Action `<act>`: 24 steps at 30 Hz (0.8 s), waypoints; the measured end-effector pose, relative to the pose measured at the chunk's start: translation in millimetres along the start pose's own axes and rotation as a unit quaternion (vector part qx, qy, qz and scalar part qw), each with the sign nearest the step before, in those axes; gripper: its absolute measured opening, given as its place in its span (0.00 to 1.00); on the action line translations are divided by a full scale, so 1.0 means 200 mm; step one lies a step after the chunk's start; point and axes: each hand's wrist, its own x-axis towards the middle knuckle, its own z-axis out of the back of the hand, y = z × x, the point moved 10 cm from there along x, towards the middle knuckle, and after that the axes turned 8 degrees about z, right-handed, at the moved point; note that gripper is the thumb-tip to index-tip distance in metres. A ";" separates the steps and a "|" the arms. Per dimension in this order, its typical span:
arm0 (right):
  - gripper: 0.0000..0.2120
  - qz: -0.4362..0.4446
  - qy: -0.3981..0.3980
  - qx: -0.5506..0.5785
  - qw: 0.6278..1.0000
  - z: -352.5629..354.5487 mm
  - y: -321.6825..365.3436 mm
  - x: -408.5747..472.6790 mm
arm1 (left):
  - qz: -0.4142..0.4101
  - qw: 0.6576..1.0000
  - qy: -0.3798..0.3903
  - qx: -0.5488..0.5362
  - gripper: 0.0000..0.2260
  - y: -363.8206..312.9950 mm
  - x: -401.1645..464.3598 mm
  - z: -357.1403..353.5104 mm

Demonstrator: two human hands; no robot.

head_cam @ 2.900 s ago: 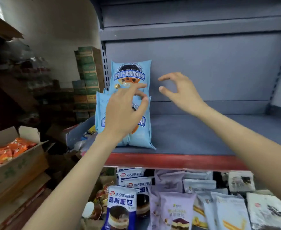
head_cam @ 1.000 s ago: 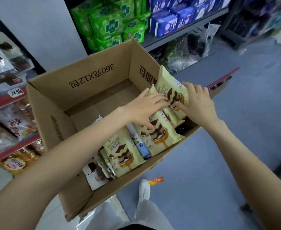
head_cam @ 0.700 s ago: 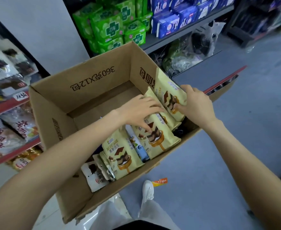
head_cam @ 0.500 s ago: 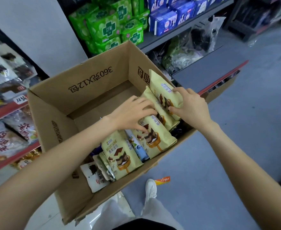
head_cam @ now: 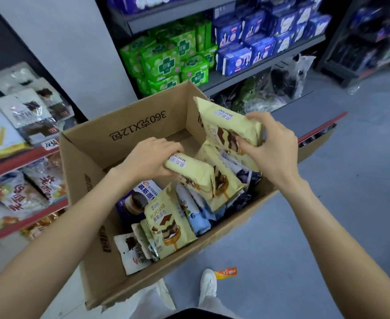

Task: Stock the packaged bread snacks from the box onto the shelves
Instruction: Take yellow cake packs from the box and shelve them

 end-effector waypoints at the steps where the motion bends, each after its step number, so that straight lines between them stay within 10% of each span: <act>1: 0.19 0.004 -0.018 0.024 1.000 0.02 0.03 0.00 | 0.042 0.999 -0.017 -0.020 0.25 0.07 -0.04 0.03; 6: 0.15 -0.016 -0.072 0.195 0.978 0.03 0.11 0.04 | 0.284 0.933 -0.103 -0.197 0.26 0.36 -0.37 0.11; 14: 0.11 -0.115 0.028 0.397 0.910 -0.40 0.28 0.10 | 0.460 0.668 -0.231 -0.538 0.21 0.67 -0.94 0.11; 24: 0.12 -0.135 0.032 0.526 0.839 -0.78 0.91 0.01 | 0.501 0.580 -0.326 -0.554 0.31 0.98 -1.65 0.24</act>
